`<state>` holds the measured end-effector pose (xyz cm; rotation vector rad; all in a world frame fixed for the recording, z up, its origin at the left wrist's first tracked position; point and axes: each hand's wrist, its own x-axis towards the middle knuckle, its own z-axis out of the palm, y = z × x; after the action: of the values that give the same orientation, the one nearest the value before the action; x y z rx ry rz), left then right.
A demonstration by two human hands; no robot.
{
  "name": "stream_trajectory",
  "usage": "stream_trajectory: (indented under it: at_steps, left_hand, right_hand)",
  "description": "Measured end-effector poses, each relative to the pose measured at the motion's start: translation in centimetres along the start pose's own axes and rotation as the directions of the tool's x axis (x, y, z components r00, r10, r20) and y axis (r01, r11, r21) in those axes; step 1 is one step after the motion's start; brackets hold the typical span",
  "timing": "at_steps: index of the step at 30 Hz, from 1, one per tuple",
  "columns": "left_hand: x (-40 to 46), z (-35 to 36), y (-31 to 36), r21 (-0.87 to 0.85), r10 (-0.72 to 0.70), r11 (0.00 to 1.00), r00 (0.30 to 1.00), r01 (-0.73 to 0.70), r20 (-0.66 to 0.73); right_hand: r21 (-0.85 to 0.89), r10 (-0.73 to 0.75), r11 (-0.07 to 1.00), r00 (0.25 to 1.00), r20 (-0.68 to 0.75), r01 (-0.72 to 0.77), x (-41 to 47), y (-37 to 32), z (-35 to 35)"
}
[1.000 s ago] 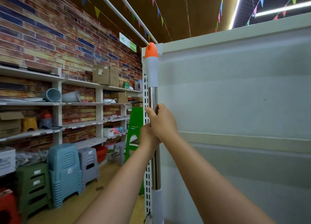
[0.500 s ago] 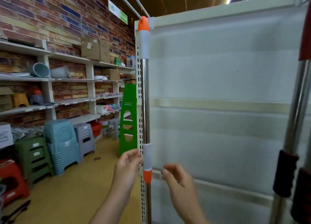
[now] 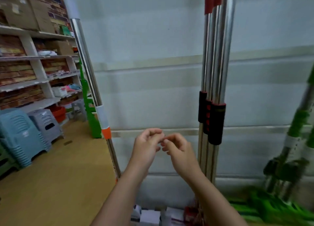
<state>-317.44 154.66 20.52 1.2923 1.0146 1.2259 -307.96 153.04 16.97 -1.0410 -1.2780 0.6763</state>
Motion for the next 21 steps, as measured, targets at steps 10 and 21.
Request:
stream_trajectory:
  at_steps: [10, 21]
  left_hand:
    - [-1.5, 15.2, 1.7, 0.137, 0.179, 0.978, 0.974, -0.160, -0.136]
    - [0.5, 20.4, 4.9, 0.500, 0.284, 0.863, 0.893, -0.078, -0.350]
  right_hand:
    - [0.075, -0.055, 0.996, 0.998, -0.003, 0.055, 0.1, 0.4, -15.6]
    - [-0.030, 0.096, 0.995, 0.985, 0.140, -0.093, 4.5, 0.5, -19.4]
